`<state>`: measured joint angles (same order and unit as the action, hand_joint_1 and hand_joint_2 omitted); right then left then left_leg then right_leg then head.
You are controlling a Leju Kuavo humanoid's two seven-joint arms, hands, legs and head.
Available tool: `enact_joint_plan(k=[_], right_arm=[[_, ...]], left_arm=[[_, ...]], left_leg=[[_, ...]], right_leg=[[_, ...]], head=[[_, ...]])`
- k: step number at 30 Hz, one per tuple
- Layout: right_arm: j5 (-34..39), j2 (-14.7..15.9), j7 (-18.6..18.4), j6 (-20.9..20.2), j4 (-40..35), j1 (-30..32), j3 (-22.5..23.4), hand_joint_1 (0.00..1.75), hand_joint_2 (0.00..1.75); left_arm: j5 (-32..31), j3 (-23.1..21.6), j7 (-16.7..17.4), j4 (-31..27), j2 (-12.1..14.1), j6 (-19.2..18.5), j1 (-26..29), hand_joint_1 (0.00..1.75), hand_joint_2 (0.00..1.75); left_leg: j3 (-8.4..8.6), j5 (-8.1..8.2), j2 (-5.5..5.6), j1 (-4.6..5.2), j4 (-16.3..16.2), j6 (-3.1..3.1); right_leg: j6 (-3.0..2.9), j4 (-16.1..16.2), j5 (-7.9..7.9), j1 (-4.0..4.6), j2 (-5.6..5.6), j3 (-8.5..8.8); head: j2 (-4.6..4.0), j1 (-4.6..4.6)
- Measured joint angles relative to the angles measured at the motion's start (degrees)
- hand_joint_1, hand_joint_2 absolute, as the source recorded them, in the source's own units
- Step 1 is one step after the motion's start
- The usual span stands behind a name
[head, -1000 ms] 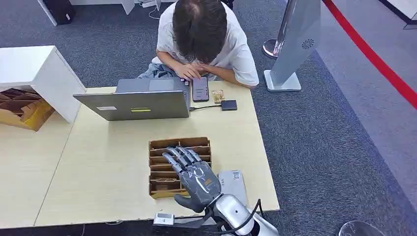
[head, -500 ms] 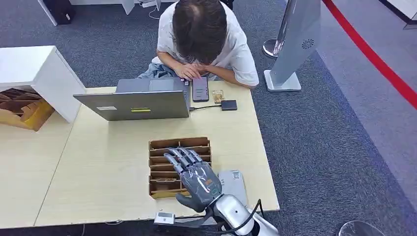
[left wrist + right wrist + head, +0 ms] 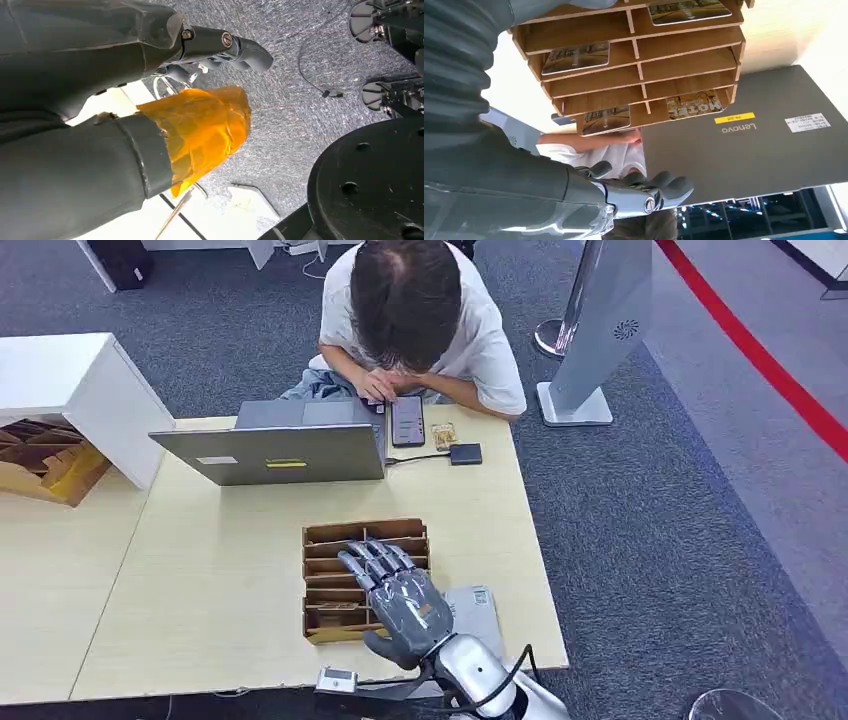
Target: Pass the card to the sensor for recognition and then transmit it.
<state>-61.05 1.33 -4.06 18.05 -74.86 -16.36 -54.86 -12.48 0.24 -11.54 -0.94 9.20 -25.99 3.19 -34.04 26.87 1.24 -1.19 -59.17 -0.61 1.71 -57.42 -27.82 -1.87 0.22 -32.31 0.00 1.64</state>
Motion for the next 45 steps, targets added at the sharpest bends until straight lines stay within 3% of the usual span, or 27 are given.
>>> enact_joint_plan(k=[28, 33, 38, 41, 45], right_arm=[[-1.31, 0.31, -1.33, -1.20, 0.52, -0.97, -0.02, 0.23, 1.75], [-1.31, 0.31, -1.33, -1.25, 0.52, -0.98, -0.02, 0.37, 1.75], [-1.29, 0.37, -1.47, -1.38, 0.59, -1.05, -0.02, 0.38, 1.75], [-1.25, 0.44, -1.51, -1.40, 0.68, -1.11, -0.04, 0.51, 1.75], [-1.18, 0.52, -1.77, -1.46, 0.74, -1.11, -0.04, 0.40, 1.75]], left_arm=[[-4.79, 4.39, 0.00, 0.00, 0.35, -0.44, -0.02, 0.00, 0.00], [-5.14, 4.96, 0.00, 0.00, 0.33, -0.44, -0.02, 0.00, 0.00], [-5.90, 5.51, 0.00, 0.00, 0.35, -0.46, -0.02, 0.00, 0.00], [-6.34, 5.79, 0.00, 0.00, 0.35, -0.50, -0.02, 0.00, 0.00], [-6.93, 6.45, 0.00, 0.00, 0.35, -0.59, -0.02, 0.00, 0.00]], left_leg=[[0.00, 0.00, 0.00, 0.00, 0.00, 0.00], [0.00, 0.00, 0.00, 0.00, 0.00, 0.00], [0.00, 0.00, 0.00, 0.00, 0.00, 0.00], [0.00, 0.00, 0.00, 0.00, 0.00, 0.00], [0.00, 0.00, 0.00, 0.00, 0.00, 0.00]], right_leg=[[0.00, 0.00, 0.00, 0.00, 0.00, 0.00], [0.00, 0.00, 0.00, 0.00, 0.00, 0.00], [0.00, 0.00, 0.00, 0.00, 0.00, 0.00], [0.00, 0.00, 0.00, 0.00, 0.00, 0.00], [0.00, 0.00, 0.00, 0.00, 0.00, 0.00]], head=[[0.00, 0.00], [0.00, 0.00], [0.00, 0.00], [0.00, 0.00], [0.00, 0.00]])
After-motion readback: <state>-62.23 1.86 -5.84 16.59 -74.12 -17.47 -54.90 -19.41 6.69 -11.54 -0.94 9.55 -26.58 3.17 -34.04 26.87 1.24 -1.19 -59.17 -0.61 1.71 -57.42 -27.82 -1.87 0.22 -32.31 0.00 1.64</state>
